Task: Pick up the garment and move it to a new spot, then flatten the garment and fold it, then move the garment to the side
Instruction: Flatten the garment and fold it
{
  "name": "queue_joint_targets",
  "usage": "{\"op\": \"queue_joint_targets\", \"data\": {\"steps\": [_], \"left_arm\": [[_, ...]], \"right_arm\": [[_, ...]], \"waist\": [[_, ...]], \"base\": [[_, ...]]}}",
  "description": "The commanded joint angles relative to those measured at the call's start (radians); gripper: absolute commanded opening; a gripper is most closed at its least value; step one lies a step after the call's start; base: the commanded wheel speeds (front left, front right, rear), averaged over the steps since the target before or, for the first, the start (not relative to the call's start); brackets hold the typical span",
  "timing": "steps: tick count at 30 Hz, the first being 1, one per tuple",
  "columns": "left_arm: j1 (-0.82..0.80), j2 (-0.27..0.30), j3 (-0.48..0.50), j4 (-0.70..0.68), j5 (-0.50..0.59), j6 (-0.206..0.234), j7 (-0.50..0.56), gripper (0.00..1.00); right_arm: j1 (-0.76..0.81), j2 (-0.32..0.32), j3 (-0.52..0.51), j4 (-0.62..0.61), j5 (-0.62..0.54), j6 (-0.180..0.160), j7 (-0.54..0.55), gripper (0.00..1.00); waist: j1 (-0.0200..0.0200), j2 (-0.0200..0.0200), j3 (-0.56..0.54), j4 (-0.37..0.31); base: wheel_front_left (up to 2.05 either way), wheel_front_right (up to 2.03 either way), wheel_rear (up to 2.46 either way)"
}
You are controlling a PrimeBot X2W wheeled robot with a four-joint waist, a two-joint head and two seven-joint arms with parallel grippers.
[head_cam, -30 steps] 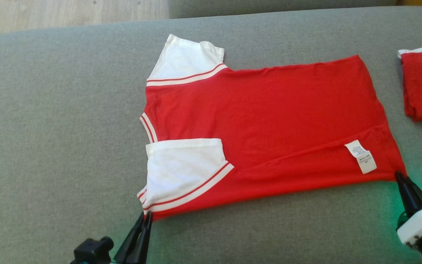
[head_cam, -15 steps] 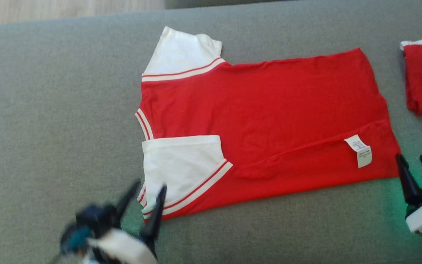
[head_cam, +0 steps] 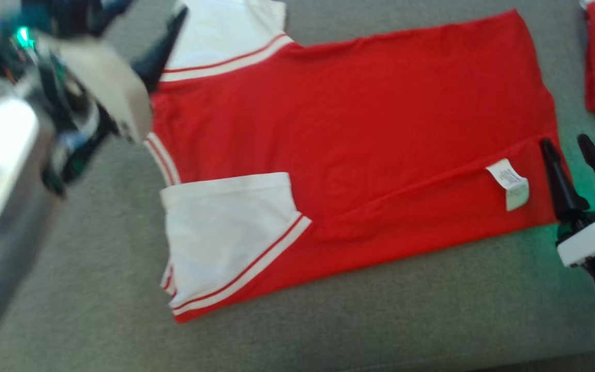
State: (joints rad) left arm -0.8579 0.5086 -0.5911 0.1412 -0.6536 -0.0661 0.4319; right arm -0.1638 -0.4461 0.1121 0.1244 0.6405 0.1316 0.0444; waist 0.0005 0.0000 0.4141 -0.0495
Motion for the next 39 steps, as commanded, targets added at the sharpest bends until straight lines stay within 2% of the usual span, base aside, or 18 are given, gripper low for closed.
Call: {"op": "queue_joint_targets", "data": {"steps": [1, 7, 13, 23, 39], "left_arm": [[-0.057, 0.039, 0.034, -0.001, -0.006, -0.008, 0.033, 1.00], [-0.248, 0.047, 0.010, 0.197, -0.047, -0.039, 0.229, 1.00], [-0.343, 0.054, 0.009, 0.337, -0.054, -0.036, 0.316, 1.00], [-0.400, 0.063, -0.006, 0.431, -0.021, -0.033, 0.302, 1.00], [-0.429, 0.038, -0.055, 0.474, -0.009, -0.050, 0.270, 1.00]], "right_arm": [[0.004, -0.014, 0.012, -0.033, -0.006, -0.001, -0.001, 1.00], [-0.025, 0.003, 0.027, -0.036, -0.007, -0.001, -0.010, 1.00], [-0.048, 0.012, 0.045, -0.019, 0.002, -0.001, -0.035, 1.00], [-0.079, 0.015, 0.074, 0.014, 0.018, -0.001, -0.071, 1.00], [-0.095, 0.010, 0.093, 0.044, 0.024, -0.001, -0.095, 1.00]], "waist": [[-0.0005, 0.0000, 0.038, -0.040], [-0.0005, 0.0000, 0.097, -0.099], [-0.0005, 0.0000, 0.144, -0.141], [-0.0005, 0.0000, 0.192, -0.172], [-0.0005, 0.0000, 0.206, -0.180]], "base": [[0.00, 0.00, 0.00], [0.00, 0.00, 0.00], [0.00, 0.00, 0.00], [0.00, 0.00, 0.00], [0.00, 0.00, 0.00]]}}
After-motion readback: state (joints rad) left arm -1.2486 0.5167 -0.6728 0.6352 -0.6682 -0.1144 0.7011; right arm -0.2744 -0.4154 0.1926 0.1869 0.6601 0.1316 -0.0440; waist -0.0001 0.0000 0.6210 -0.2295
